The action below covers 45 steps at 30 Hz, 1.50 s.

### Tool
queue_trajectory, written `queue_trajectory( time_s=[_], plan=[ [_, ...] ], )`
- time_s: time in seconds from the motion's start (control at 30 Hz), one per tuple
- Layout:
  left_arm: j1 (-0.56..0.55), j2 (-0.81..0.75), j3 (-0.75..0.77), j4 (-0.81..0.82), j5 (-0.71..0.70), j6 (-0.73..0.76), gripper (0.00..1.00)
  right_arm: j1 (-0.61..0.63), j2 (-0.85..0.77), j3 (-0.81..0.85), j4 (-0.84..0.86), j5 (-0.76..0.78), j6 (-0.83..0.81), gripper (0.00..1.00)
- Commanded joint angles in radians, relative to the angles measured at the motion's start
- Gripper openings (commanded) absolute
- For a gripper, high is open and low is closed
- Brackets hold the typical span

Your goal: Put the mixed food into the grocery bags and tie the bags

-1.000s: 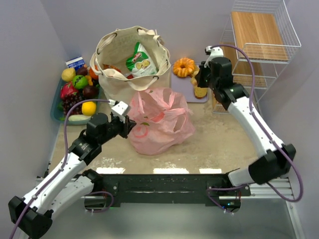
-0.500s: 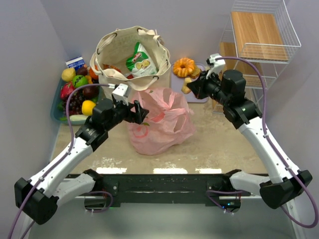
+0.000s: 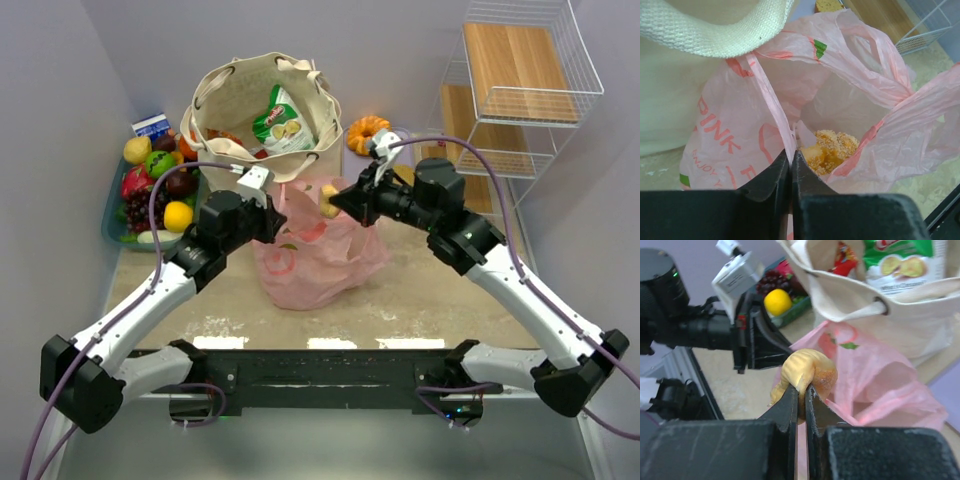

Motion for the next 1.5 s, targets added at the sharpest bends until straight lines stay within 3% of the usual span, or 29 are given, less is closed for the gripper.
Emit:
queue_trajectory(
  time_s=[0.0,0.33,0.63,0.8,0.83,0.93,1.07,1.33,1.43,1.47],
  plan=[
    [0.007,-0.026,0.05,-0.024,-0.013,0.074,0.01,0.11,0.069,0.043,0.061,0.007,-0.042,0.0],
    [0.006,-0.083,-0.019,0.013,0.037,0.134,0.0,0.177,0.321,0.167,0.013,0.259,-0.018,0.0],
    [0.006,-0.106,-0.045,0.014,0.045,0.161,0.0,0.177,0.482,0.276,-0.039,0.369,-0.01,0.02],
    [0.006,-0.1,-0.045,0.011,0.044,0.169,0.0,0.177,0.479,0.233,-0.034,0.29,-0.018,0.27],
    [0.007,-0.098,-0.044,0.011,0.042,0.17,0.0,0.175,0.475,0.215,-0.033,0.279,-0.019,0.44],
    [0.006,-0.093,-0.045,0.01,0.042,0.173,0.0,0.177,0.455,0.189,-0.02,0.236,-0.031,0.75],
    [0.007,-0.095,-0.047,0.007,0.037,0.174,0.0,0.177,0.427,0.181,-0.014,0.221,-0.041,0.81],
    [0.006,-0.101,-0.047,-0.002,0.001,0.183,0.0,0.178,0.234,0.143,-0.013,0.233,-0.041,0.78],
    [0.007,-0.098,-0.042,-0.009,-0.015,0.187,0.0,0.175,0.157,0.15,-0.016,0.322,-0.048,0.8],
    [0.007,-0.101,-0.042,-0.012,-0.019,0.187,0.0,0.174,0.16,0.164,-0.051,0.414,-0.048,0.8]
  ],
)
